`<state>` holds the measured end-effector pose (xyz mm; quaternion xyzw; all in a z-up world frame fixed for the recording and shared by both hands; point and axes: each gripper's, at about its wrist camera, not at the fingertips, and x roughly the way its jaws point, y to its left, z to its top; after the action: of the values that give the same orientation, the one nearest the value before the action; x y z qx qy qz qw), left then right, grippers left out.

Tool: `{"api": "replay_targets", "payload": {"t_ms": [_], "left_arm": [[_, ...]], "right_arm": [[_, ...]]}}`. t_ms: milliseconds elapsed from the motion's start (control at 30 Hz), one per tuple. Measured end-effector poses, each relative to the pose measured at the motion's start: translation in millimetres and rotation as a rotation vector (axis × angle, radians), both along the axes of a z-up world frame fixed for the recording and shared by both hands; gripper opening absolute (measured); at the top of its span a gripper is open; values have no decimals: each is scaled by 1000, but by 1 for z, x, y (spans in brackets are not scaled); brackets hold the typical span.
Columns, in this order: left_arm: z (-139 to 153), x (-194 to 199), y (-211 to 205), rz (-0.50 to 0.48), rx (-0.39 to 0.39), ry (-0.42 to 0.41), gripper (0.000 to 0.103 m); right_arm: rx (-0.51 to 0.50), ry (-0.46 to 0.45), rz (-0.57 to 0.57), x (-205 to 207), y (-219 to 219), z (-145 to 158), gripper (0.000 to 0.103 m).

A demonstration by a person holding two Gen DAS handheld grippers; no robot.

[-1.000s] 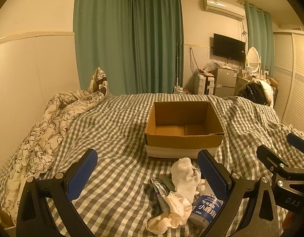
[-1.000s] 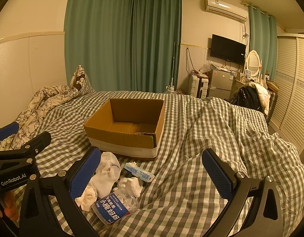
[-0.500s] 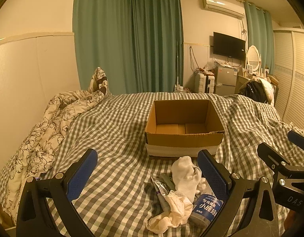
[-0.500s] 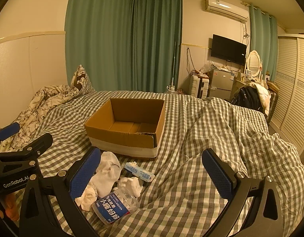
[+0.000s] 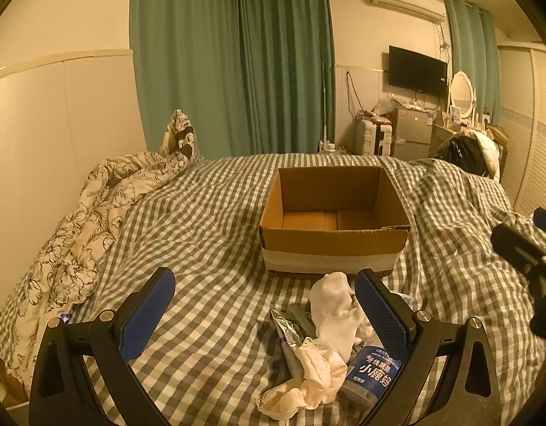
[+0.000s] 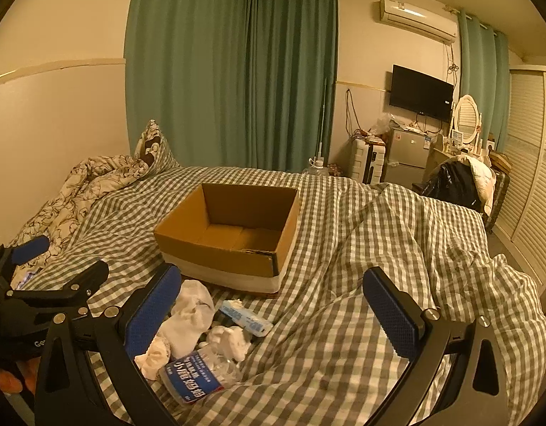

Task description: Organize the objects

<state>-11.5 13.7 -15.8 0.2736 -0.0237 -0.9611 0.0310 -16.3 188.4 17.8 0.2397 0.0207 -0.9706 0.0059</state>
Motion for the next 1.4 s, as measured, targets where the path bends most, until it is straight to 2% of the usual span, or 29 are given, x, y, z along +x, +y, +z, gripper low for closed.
{"api": "replay_targets", "payload": {"t_ms": [200,400,567,633,667,700,733,767,800,900,1000,1067,1100,1233,1400], "left_arm": [[-19,-19,3,22,5,-78,101],[-56,-41,6,20,16,-215,94],[-87,-40,10,-19,23,-327,90],[-97,-35,14,-50,11,-359,80],[-103,-33,16,-70,8,-382,69],[-108,-34,17,-86,9,-399,54],[-111,-34,19,-101,11,-415,45],[-115,-36,21,-116,12,-433,29],[-117,-36,23,-123,11,-441,27],[-112,-36,27,-137,1,-424,22],[-103,-37,22,-142,8,-401,18],[-96,-38,17,-136,12,-385,17],[-93,-38,14,-130,17,-377,17],[-80,-34,6,-116,34,-349,12],[-62,-23,2,-137,52,-305,10]], "right_arm": [[24,-42,8,-19,11,-10,103],[11,-154,24,-54,22,-40,103],[5,-249,61,-75,20,-69,103],[8,-286,79,-83,16,-79,103],[16,-306,89,-88,13,-84,103],[23,-323,100,-92,9,-89,103],[32,-346,114,-98,5,-95,103],[40,-370,129,-104,0,-101,102],[48,-396,142,-110,-4,-107,100],[73,-478,182,-127,-17,-125,92],[81,-554,214,-141,-27,-144,78],[86,-593,219,-147,-31,-154,52],[87,-600,219,-147,-31,-157,48],[107,-551,210,-132,-29,-149,32],[84,-451,206,-111,-21,-111,28]]}}
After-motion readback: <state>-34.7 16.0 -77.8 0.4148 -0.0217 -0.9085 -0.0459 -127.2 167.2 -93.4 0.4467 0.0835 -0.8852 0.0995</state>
